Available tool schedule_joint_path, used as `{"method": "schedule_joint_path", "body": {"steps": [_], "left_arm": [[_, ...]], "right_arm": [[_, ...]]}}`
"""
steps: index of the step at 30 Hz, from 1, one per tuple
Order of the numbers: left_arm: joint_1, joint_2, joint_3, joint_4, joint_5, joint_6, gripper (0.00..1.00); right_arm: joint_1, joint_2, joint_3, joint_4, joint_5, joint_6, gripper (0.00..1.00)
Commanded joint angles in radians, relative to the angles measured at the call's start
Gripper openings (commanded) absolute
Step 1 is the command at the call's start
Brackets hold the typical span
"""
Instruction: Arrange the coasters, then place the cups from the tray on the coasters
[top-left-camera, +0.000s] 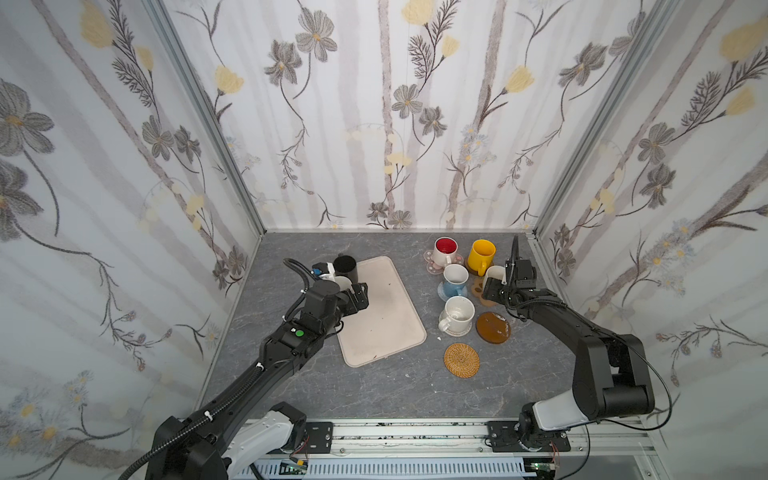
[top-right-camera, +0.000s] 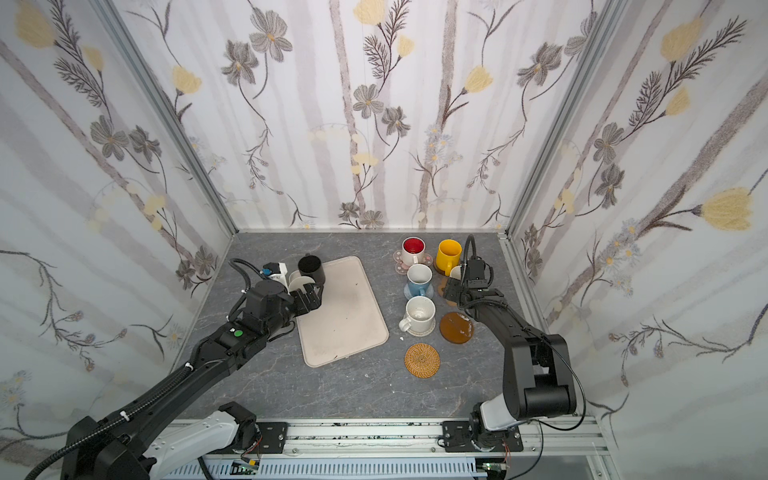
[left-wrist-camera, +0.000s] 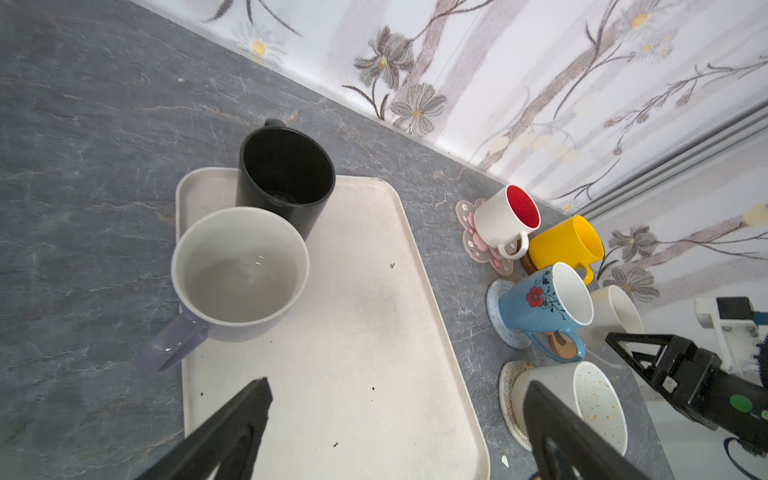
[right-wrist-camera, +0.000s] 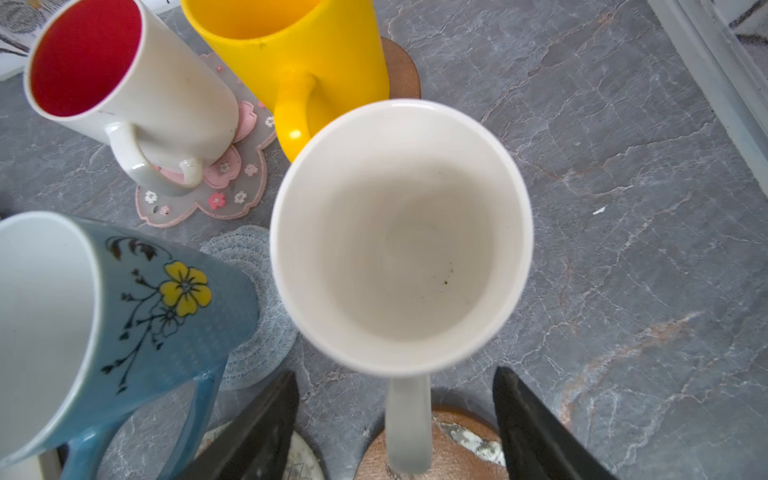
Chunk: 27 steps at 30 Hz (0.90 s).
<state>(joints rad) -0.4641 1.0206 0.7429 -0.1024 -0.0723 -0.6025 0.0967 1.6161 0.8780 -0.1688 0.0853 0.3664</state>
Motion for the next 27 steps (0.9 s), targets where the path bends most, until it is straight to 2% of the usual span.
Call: {"method": "schedule_joint_path", "body": {"steps": [1, 7, 10, 16, 23, 27], "left_arm": [[0.061, -0.005, 0.039, -0.073, 0.049, 0.0, 0.88], [0.229, 0.02, 0.065, -0.148, 0.158, 0.012, 0.56], [0.291, 0.024, 0.061, -0.175, 0.172, 0.027, 0.45], [0.35, 0.04, 0.041, -0.203, 0.181, 0.089, 0.35], [0.382, 0.11, 0.0, -0.213, 0.156, 0.115, 0.35], [0.382, 0.171, 0.0, -0.212, 0.131, 0.096, 0.27]], "right_arm": [[-0.001, -0.078, -0.036, 0.068, 0.005, 0.01, 0.82], [-0.002, -0.273, -0.152, 0.131, -0.017, 0.012, 0.88], [0.0, -0.351, -0.18, 0.145, -0.077, 0.004, 0.9], [0.024, -0.441, -0.208, 0.172, -0.168, 0.002, 0.92], [0.084, -0.505, -0.243, 0.214, -0.206, 0.01, 0.92], [0.105, -0.523, -0.258, 0.234, -0.238, 0.014, 0.91]]}}
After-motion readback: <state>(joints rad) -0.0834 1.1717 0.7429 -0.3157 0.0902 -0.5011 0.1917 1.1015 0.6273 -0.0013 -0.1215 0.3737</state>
